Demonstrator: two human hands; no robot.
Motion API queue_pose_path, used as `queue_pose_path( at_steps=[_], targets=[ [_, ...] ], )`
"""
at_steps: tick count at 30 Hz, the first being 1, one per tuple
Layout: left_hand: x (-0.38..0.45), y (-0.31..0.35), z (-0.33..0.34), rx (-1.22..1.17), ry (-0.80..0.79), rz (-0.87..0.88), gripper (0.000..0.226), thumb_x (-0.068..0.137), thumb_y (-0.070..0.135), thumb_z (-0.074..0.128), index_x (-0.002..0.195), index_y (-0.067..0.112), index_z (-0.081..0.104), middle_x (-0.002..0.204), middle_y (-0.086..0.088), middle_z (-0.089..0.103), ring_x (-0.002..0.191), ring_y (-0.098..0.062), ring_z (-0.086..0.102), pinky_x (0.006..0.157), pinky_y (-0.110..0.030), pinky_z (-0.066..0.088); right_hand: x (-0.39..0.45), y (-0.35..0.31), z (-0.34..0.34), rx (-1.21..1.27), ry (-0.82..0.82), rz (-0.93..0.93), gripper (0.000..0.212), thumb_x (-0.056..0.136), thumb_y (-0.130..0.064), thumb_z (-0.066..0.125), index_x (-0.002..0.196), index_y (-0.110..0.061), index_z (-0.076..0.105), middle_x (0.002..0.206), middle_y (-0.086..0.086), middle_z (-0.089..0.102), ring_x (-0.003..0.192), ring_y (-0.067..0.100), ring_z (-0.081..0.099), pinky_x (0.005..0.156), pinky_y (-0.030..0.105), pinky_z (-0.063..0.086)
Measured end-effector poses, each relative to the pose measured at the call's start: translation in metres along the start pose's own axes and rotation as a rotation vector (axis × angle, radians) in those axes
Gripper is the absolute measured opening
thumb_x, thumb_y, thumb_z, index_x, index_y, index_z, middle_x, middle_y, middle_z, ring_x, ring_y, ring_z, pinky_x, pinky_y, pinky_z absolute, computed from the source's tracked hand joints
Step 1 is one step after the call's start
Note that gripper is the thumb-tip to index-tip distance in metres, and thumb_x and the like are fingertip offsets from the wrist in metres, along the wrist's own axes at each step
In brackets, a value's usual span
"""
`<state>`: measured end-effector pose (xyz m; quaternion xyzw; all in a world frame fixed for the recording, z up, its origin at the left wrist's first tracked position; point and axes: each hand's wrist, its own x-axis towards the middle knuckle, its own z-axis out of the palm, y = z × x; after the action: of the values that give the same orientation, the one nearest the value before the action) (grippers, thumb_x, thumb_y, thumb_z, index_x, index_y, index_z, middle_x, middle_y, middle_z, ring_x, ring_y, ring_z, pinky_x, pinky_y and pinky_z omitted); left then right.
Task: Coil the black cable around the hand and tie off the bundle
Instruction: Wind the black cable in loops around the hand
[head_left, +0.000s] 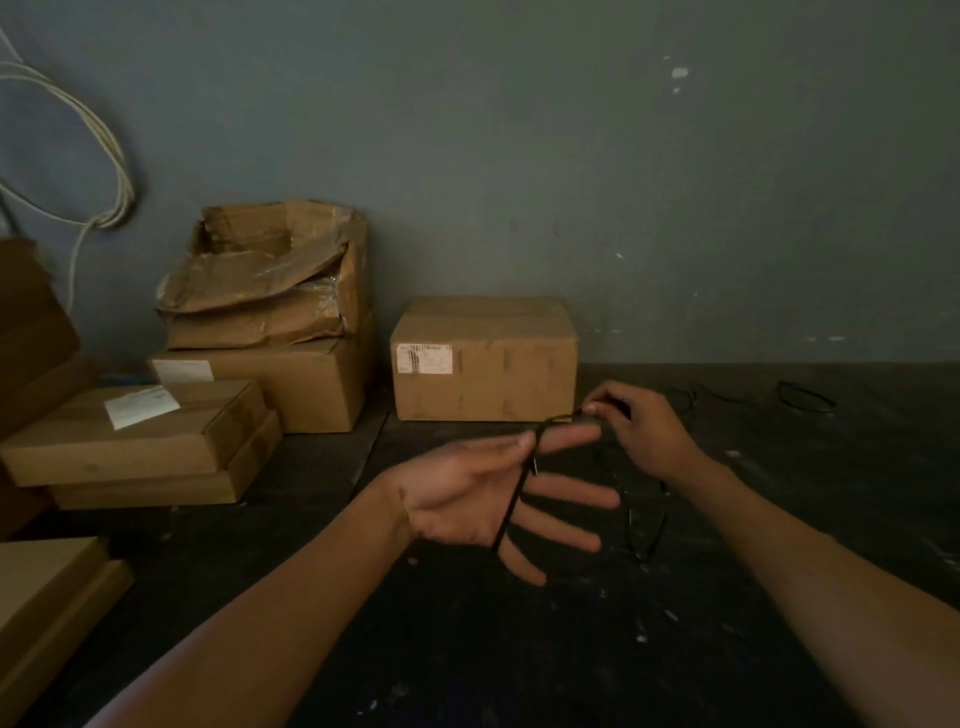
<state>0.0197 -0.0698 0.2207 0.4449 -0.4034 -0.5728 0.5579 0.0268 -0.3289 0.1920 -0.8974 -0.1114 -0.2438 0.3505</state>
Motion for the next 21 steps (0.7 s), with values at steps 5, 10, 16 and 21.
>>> queue_pose_path(
  at_steps=[5,10,16,21],
  targets=[
    [0.003,0.038,-0.004,0.005,0.099,0.114,0.054,0.098,0.045,0.028,0.151,0.044,0.021,0.160,-0.014,0.026,0.143,-0.047,0.026,0.102,-0.078,0.022,-0.031,-0.005,0.034,0.226,-0.070,0.289,0.020,0.100,-0.013,0.048,0.090,-0.022,0.062,0.073,0.003,0.059,0.059,0.010,0.053,0.052,0.025,0.043],
    [0.005,0.051,-0.015,-0.019,0.249,0.167,0.049,0.096,0.047,0.035,0.145,0.047,0.036,0.151,-0.009,0.044,0.135,-0.042,0.043,0.100,-0.078,0.028,-0.059,-0.041,0.072,0.292,-0.251,0.399,0.014,0.099,-0.025,0.048,0.096,-0.023,0.062,0.077,0.001,0.063,0.061,0.010,0.057,0.057,0.023,0.048],
    [0.001,0.033,-0.039,-0.042,0.449,0.201,0.047,0.095,0.052,0.036,0.142,0.053,0.036,0.153,-0.008,0.042,0.136,-0.044,0.041,0.102,-0.083,0.011,-0.079,-0.084,0.095,0.265,-0.470,0.358,0.013,0.100,-0.030,0.049,0.096,-0.025,0.059,0.075,-0.002,0.063,0.055,0.003,0.055,0.055,0.019,0.048],
    [-0.010,0.018,-0.052,-0.066,0.634,0.235,0.043,0.098,0.054,0.031,0.140,0.056,0.035,0.149,-0.009,0.048,0.137,-0.045,0.038,0.101,-0.083,0.013,-0.078,-0.109,0.083,0.171,-0.543,0.283,0.016,0.100,-0.032,0.049,0.101,-0.022,0.061,0.074,-0.003,0.063,0.054,0.001,0.056,0.055,0.018,0.046]
  ],
)
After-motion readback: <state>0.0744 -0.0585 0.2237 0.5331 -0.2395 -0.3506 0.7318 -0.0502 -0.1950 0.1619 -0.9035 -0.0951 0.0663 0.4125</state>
